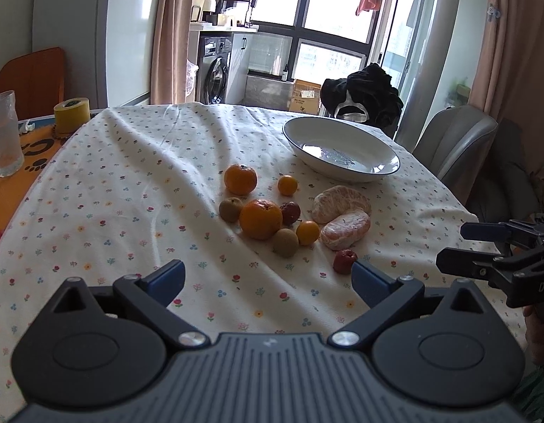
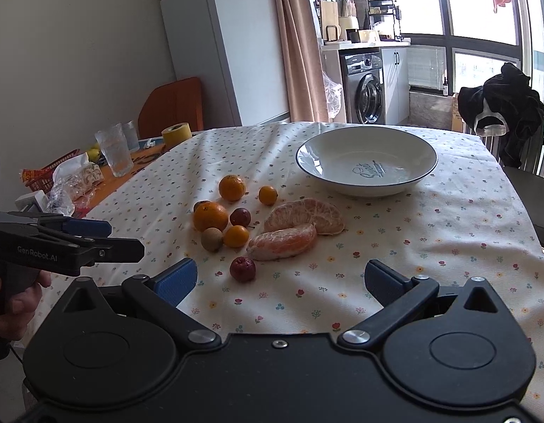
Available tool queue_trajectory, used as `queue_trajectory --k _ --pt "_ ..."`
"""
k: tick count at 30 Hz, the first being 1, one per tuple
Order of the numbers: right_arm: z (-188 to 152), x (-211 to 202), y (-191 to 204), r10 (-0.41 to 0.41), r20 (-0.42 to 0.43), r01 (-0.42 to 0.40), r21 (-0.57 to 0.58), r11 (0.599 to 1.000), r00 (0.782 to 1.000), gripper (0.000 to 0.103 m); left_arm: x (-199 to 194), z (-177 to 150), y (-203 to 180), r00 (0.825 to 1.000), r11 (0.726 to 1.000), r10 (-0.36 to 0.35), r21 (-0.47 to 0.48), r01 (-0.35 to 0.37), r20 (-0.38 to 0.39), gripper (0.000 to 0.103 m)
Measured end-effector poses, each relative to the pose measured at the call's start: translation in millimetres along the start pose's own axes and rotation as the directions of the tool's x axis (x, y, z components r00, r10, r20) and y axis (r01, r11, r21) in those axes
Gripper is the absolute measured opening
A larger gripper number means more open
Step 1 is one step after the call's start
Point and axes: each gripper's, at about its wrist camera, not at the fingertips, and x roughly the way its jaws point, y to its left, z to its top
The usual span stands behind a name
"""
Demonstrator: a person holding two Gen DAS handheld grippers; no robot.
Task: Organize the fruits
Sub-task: 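Grasp the red plum with the right tool while the left tool grasps a small brown fruit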
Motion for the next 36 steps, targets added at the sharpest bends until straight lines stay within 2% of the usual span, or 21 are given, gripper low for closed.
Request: queue_trajectory --k 8,11,16,18,20,24,28,29,32,36 --pt "-1.4 23.8 -1.6 0.063 -0.056 -0.062 0.012 0.998 0.996 0.083 19.5 1.6 7.7 0.999 1.0 0.015 -0.026 -0.016 -0.031 0.1" --pt "-0.9 32.7 0.4 0.078 -0.073 -0.078 0.004 0.997 0.994 0.075 24.3 1.7 8.5 1.0 1.0 0.005 -0.026 -0.006 -0.03 0.096" --pt "0.9 45.6 2.6 0.105 -0.095 -0.106 0.002 0.994 0.99 0.064 31.9 2.5 8.6 0.999 0.999 0.037 -0.019 -0.037 -0.011 0.095" --pt "1.7 50.4 2.5 0.112 -0.102 -0.113 0.004 0.994 0.988 0.062 35.0 2.7 9.7 1.0 0.999 0.028 -0.018 -0.028 -0.007 0.092" --pt "2.0 55.6 2.5 0.123 -0.109 -0.123 0.008 0.992 0.986 0.059 37.6 3.4 10.1 1.0 1.0 0.014 -0.017 -0.014 -0.012 0.082" --pt "3.0 63.5 6.1 0.141 -0.119 -0.142 0.005 0.99 0.983 0.052 41.6 4.7 9.8 1.0 1.0 -0.005 -0.012 0.005 -0.006 0.073" --pt "4.0 74.8 13.2 0.133 -0.146 -0.137 -0.017 0.99 0.98 0.041 47.2 6.5 9.3 0.999 0.999 -0.037 -0.015 0.037 -0.005 0.063" --pt "3.7 78.1 14.9 0.128 -0.154 -0.133 -0.022 0.991 0.98 0.035 49.3 6.9 9.2 0.999 0.999 -0.046 -0.018 0.046 -0.006 0.06" --pt "1.9 82.0 15.8 0.119 -0.16 -0.124 -0.023 0.992 0.98 0.023 55.0 7.9 9.2 0.998 0.998 -0.065 -0.021 0.064 -0.013 0.054" --pt "1.7 80.2 12.7 0.132 -0.157 -0.134 0.0 0.991 0.979 0.023 63.4 9.3 6.7 0.996 0.996 -0.084 -0.014 0.083 -0.03 0.053"
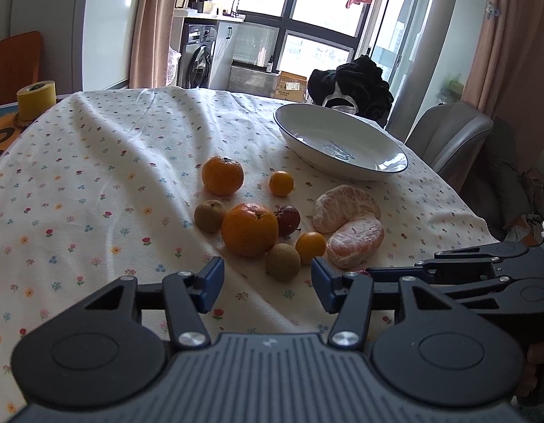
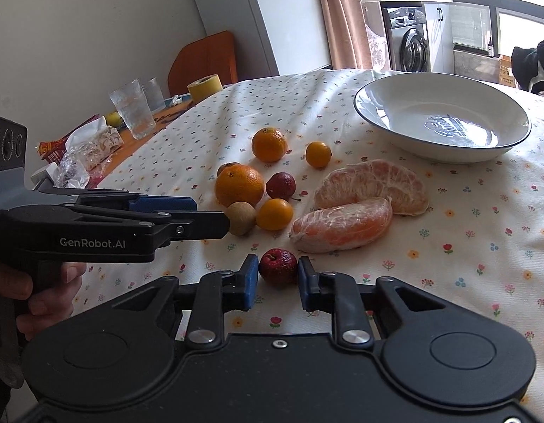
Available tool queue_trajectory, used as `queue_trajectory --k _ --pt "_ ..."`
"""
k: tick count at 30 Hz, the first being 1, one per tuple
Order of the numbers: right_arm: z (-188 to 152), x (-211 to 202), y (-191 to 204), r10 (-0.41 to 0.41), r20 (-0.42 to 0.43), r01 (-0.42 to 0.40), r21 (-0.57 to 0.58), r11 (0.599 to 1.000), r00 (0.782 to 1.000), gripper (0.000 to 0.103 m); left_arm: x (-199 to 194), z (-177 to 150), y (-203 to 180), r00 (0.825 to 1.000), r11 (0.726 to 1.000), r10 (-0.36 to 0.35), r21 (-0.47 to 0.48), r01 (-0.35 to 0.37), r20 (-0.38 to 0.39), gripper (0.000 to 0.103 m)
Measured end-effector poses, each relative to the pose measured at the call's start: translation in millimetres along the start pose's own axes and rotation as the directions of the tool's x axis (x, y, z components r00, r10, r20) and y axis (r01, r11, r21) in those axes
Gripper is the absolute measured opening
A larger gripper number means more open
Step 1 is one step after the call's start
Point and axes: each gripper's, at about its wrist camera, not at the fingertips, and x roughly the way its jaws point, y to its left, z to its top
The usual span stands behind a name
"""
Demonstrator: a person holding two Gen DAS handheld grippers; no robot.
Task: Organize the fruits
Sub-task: 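Grasp the red plum with the right tool while the left tool grasps a small brown fruit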
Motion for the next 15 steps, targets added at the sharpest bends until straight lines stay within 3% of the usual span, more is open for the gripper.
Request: queue_trajectory --k 12,15 --pt "0.3 -15.2 -10.1 -0.031 0.037 0.031 0.012 0.999 0.999 0.023 25.0 3.1 -12.9 0.999 1.0 -0.007 0.01 0.007 -0.036 0.042" --pt "-0.5 -18.2 -14.5 -0.037 0.046 0.036 0.022 0.999 0.998 0.023 27.0 4.8 -13.5 0.999 1.0 0.002 0.006 -0.001 -0.04 0.029"
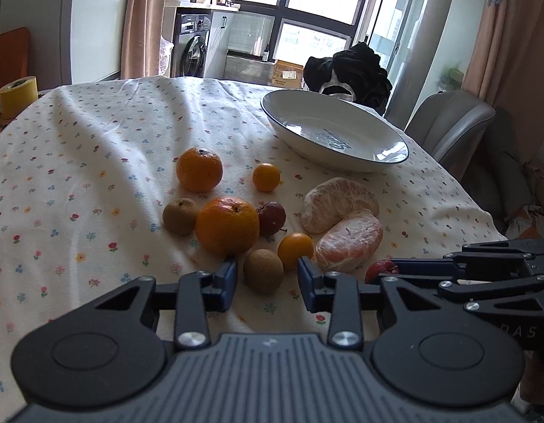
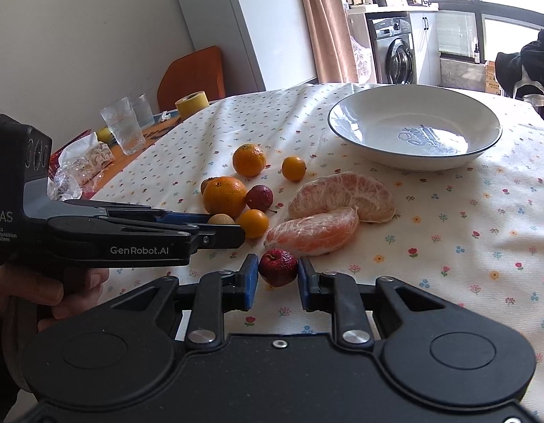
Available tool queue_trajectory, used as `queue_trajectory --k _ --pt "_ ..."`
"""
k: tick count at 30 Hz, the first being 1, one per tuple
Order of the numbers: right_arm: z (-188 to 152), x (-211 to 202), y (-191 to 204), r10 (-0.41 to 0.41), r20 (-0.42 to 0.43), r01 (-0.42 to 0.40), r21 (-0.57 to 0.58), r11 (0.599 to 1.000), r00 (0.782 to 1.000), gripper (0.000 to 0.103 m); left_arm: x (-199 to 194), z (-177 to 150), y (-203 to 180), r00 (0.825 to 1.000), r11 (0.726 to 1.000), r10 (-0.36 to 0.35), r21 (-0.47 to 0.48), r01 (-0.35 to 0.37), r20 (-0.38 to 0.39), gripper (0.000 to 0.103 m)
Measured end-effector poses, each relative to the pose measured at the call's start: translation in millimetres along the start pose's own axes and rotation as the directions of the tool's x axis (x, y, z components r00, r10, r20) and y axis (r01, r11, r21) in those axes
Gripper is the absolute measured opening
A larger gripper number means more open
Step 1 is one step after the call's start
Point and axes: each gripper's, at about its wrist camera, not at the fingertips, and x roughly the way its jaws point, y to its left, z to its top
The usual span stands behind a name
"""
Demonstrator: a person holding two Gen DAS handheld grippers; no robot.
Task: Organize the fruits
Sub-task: 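Grasp the red plum with the right tool while the left tool grasps a small brown fruit, then carry both fruits into the white bowl and open both tools to release them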
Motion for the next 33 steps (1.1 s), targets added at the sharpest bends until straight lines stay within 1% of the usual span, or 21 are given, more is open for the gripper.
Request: queue_trajectory --k 1,3,9,18,29,33 --pt "0.1 -1.0 -1.4 -0.001 0.003 0.001 0.004 1.0 1.0 0.023 0.1 0.7 0.3 1.0 1.0 0.001 -0.004 -0.001 -0.003 0.022" --pt "0.6 -2.3 -3.5 -0.001 0.012 0.001 0.008 1.0 1.0 0.023 -1.3 1.6 0.6 1.0 1.0 -0.004 -0.01 0.004 -0.004 0.022" --pt "1.4 -8.6 -11.7 -0.004 0.036 0.003 0.019 1.0 0.999 0.023 -9.4 4.9 -7.6 1.0 1.0 0.001 0.012 -0.001 0.015 0.022" --pt "10.0 -17.9 -31.9 -0.027 0.089 0.023 0.048 0.999 0.996 0.022 -14.5 22.8 -24.8 0.999 0.998 -0.001 0.064 -0.002 0.047 0.022" --pt "35.6 -23.1 -61.0 -0.067 0.16 0.056 0.071 0.996 0.985 0.022 -4.2 54.0 -47.9 0.998 0.989 0.004 0.146 -0.013 0.065 0.022" --pt "45.5 -21.0 -71.1 -0.071 0.18 0.055 0.088 0.995 0.981 0.022 2.9 67.2 -53.3 0.998 0.987 0.001 0.158 -0.012 0.07 0.022"
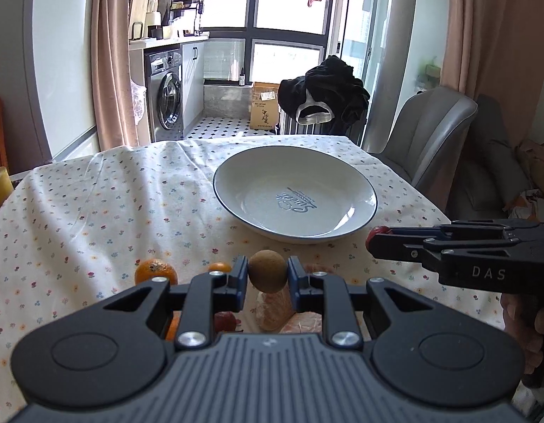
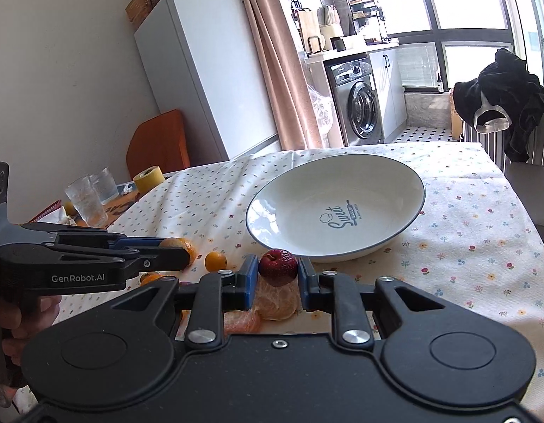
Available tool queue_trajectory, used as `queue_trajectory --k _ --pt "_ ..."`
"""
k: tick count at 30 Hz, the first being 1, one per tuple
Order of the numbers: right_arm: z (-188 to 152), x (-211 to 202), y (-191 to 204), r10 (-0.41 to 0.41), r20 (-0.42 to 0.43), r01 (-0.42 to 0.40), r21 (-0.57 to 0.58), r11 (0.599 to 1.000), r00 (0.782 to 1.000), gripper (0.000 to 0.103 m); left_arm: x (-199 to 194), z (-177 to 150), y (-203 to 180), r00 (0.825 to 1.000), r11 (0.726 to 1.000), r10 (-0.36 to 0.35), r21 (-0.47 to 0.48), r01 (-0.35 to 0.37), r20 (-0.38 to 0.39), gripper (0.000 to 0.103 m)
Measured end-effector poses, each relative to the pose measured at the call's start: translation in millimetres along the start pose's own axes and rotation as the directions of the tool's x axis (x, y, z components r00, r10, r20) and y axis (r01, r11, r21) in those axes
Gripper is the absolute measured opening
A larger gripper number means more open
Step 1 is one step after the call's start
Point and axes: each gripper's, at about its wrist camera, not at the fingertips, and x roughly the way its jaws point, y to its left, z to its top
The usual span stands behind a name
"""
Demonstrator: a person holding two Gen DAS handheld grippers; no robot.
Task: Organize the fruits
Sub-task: 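Carry both fruits into the white bowl and open both tools to release them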
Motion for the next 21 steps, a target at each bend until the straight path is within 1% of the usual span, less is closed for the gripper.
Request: queue_trajectory --k 3,10,21 --pt "6.3 4.2 -7.1 0.008 0.006 -0.008 0.021 1.0 1.0 0.022 5.9 10.5 -1.2 1.0 1.0 0.003 0.007 -0.003 0.008 0.022" --pt "13.6 16.9 -17.9 0.007 0.01 -0.008 0.031 0.999 1.0 0.023 26.1 28.4 -3.9 1.0 1.0 0.004 0.016 -0.004 0.002 0.022" --pt "15.0 34.7 -37.7 -0.017 0.01 0.017 0.066 0.998 1.0 0.023 61.2 37.4 -11.3 1.0 1.0 0.0 0.026 0.001 -0.03 0.022"
